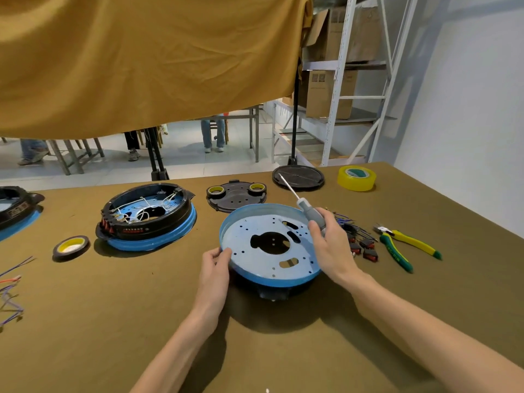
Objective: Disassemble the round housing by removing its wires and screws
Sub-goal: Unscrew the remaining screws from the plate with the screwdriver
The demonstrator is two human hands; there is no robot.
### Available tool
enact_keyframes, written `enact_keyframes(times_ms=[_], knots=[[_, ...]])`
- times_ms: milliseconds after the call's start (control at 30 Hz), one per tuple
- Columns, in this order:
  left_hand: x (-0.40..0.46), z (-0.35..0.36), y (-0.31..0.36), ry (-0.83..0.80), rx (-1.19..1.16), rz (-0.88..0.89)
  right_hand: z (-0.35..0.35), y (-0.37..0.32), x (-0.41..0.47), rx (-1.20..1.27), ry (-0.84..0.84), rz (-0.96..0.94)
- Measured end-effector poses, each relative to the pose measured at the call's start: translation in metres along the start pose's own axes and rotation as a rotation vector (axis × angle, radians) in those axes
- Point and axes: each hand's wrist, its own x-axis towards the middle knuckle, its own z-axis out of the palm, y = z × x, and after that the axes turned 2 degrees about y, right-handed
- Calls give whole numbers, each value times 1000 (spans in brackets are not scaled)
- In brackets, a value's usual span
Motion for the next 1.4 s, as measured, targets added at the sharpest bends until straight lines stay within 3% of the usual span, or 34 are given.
enact_keyframes(times_ms=[167,300,367,500,600,733,933,1067,1200,1400], knots=[[7,-14,18,-252,-299,-297,-15,-14,10,253,92,95],[5,-14,23,-332,-329,-358,-21,-41,8,461,-109,241],[5,-16,21,-347,-320,-366,-22,-51,1,466,-216,208],[4,-22,18,-440,-199,-399,-21,-64,-11,199,-391,90],[8,-25,13,-443,-209,-400,-17,-69,-22,-8,-476,147],[8,-18,11,-397,-183,-376,-15,-78,-44,-314,-589,-34],[8,-10,16,-294,-232,-383,-4,-88,-26,-364,-568,-190],[2,-9,15,-332,-354,-334,-14,-92,4,-252,-628,-156],[-5,-7,23,-490,-614,-208,-38,-100,46,-6,-634,2],[-11,10,47,-691,-655,-51,-71,-87,99,447,-780,319]])
